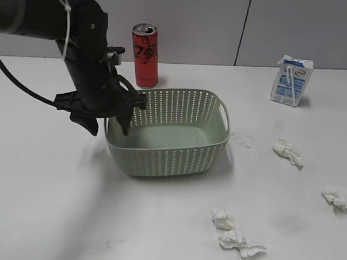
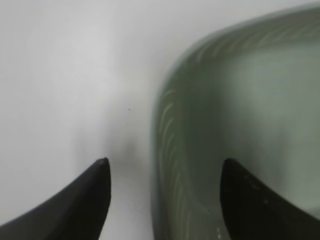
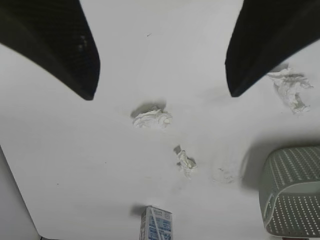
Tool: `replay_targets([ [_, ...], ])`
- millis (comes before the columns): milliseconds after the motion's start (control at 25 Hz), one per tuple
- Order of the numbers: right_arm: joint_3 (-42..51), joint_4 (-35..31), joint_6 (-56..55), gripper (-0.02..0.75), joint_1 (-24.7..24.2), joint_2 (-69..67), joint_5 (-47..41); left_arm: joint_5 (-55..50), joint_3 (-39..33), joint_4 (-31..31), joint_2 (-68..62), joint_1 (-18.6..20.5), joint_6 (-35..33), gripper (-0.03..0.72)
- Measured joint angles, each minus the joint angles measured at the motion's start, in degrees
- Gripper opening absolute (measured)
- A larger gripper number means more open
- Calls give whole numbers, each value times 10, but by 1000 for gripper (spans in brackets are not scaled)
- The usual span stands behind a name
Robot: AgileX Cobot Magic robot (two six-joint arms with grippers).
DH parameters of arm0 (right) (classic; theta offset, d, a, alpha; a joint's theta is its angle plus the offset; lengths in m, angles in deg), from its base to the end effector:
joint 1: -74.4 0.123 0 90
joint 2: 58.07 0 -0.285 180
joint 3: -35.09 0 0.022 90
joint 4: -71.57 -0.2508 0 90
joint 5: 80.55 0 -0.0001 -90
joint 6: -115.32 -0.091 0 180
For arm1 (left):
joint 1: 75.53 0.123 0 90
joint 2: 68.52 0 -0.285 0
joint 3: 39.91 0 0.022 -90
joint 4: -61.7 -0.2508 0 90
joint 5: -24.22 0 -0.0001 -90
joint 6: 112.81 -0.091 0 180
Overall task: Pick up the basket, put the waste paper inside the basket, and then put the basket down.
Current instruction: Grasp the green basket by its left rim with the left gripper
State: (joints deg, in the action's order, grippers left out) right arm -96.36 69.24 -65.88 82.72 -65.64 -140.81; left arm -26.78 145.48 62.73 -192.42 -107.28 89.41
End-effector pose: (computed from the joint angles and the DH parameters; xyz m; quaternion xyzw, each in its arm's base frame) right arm -0.0055 0.0024 0.2782 -0.0535 0.8479 0.0640 0.5235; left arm 0.3448 -0.2149 0.1697 0.0777 0.9927 -0.0481 0.0781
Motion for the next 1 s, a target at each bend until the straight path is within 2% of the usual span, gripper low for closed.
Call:
replay_targets([
  [80, 0, 0, 0, 589, 0, 0, 0, 0, 1, 1, -8, 3, 11, 454],
  [280, 0, 0, 0, 589, 0, 0, 0, 3, 2, -4, -9, 8, 17, 162],
  [400, 0, 0, 0, 589, 0, 0, 0, 5, 2, -2, -9, 8, 19, 20],
  [600, 0, 0, 0, 589, 0, 0, 0, -22, 2, -2, 6, 8, 22, 0],
  [760, 0, 0, 0, 589, 0, 0, 1, -56, -11, -10, 67, 8, 6, 0],
  [1000, -7, -23, 0, 590, 0, -82, 15, -3, -136, -10, 213, 24, -1, 0],
])
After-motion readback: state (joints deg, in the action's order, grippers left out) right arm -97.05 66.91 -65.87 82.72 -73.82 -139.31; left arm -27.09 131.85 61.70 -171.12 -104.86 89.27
